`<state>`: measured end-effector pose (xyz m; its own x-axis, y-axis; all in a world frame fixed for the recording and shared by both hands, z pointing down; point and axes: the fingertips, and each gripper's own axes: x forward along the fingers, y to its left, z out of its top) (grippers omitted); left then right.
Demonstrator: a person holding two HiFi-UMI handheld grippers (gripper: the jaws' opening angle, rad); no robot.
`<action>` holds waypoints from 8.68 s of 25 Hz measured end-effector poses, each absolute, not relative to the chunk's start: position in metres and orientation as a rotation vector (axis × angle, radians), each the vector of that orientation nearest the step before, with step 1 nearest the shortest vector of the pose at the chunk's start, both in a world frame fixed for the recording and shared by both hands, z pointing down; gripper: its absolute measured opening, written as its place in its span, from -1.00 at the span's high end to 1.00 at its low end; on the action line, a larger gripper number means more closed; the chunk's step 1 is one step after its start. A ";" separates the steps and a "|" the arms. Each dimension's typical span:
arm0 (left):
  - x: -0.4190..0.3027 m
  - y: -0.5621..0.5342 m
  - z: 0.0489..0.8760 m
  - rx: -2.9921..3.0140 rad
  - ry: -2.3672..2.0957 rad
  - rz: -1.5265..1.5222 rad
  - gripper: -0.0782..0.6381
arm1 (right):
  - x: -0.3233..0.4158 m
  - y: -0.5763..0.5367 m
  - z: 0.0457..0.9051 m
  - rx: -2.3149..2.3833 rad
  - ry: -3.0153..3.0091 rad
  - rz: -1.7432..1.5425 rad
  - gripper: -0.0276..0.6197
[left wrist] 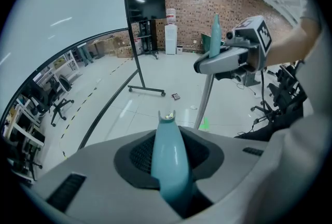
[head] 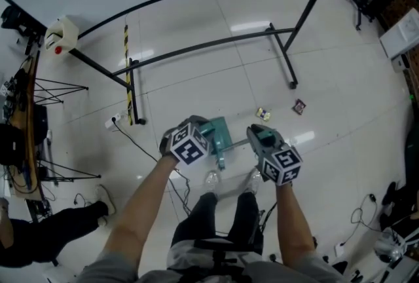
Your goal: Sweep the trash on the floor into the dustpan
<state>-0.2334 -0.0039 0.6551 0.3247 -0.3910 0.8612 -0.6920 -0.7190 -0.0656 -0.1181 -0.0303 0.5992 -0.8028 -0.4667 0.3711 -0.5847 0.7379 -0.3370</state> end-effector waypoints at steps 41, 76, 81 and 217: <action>-0.092 -0.206 0.650 2.495 -0.539 1.557 0.50 | 0.107 -0.203 0.620 1.583 -2.300 0.627 0.73; 0.043 -0.173 0.636 2.641 -0.177 1.555 0.50 | 0.277 -0.140 0.510 1.991 -2.120 0.521 0.73; 0.098 -0.163 0.642 2.629 -0.155 1.618 0.50 | 0.353 -0.125 0.542 2.039 -2.057 0.581 0.73; 0.029 -0.263 0.673 2.145 -1.302 1.008 0.49 | 0.107 -0.297 0.470 0.702 -2.739 0.248 0.74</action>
